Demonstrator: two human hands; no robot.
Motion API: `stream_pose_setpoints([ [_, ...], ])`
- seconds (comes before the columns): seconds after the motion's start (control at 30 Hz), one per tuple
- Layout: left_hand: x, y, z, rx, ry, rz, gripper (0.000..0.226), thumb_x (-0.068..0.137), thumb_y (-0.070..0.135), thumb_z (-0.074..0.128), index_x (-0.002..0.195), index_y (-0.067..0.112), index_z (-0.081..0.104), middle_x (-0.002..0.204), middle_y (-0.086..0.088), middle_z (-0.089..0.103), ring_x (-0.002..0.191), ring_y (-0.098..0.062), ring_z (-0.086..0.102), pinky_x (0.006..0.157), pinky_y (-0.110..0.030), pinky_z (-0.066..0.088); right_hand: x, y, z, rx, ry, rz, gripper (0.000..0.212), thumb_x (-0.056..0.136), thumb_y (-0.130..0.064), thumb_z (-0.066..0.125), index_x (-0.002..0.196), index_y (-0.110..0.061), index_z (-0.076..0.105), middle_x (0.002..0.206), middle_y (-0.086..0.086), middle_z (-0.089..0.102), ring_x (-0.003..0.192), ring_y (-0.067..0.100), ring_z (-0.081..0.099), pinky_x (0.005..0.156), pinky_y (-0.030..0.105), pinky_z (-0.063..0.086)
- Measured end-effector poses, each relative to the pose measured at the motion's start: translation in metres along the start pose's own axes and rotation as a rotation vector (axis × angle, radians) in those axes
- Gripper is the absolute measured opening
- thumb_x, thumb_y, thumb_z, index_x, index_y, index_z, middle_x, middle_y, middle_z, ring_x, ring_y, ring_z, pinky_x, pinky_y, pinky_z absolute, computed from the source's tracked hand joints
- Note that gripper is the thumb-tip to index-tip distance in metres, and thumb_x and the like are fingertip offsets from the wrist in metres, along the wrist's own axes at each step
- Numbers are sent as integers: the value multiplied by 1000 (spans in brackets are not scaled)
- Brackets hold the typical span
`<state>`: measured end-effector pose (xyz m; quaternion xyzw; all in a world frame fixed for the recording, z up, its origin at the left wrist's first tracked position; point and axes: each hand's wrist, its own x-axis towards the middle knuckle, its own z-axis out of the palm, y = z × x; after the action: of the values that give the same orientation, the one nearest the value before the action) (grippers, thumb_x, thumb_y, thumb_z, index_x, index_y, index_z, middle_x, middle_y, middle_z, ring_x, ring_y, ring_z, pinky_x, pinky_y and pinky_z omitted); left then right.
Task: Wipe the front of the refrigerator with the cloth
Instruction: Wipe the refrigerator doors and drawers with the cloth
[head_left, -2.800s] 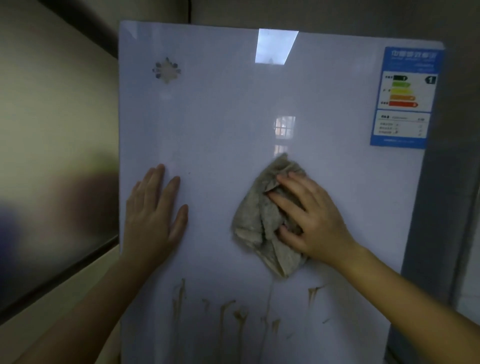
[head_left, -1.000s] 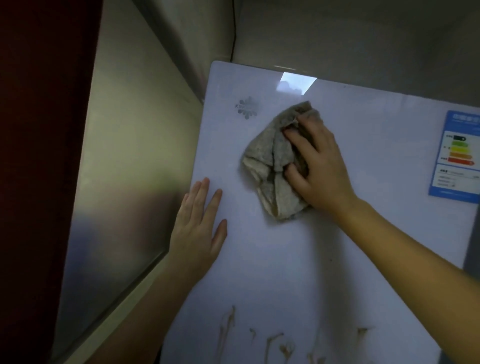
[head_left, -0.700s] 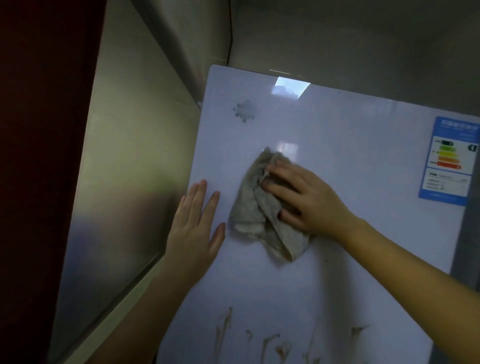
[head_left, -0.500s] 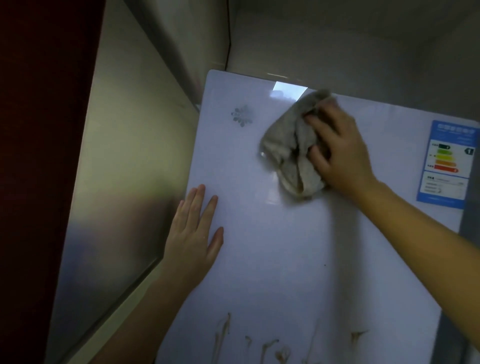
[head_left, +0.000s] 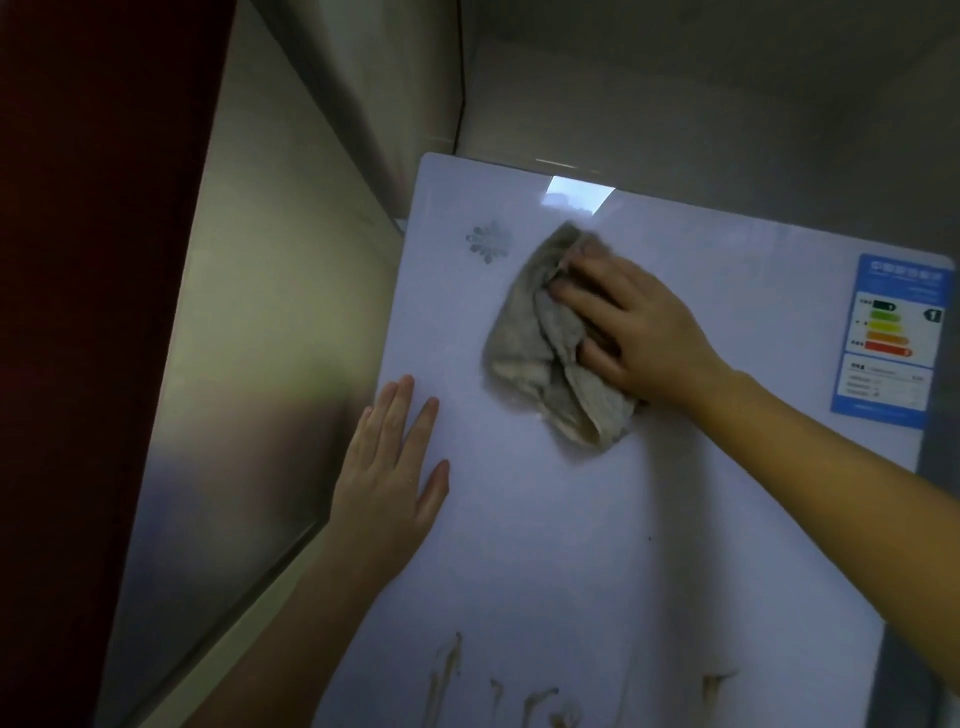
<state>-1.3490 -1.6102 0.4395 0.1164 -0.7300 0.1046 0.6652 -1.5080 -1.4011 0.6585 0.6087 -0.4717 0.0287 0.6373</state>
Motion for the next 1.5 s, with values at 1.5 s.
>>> stream_pose_setpoints([
  [1.5, 4, 40, 7, -10, -38, 113, 59, 101, 38, 45, 153, 10, 39, 165, -17, 27, 154, -33, 24, 126, -50, 19, -202, -126, 19, 150, -109, 7, 49, 97, -29, 56, 143, -9, 58, 154, 18, 48, 146, 37, 43, 118, 54, 40],
])
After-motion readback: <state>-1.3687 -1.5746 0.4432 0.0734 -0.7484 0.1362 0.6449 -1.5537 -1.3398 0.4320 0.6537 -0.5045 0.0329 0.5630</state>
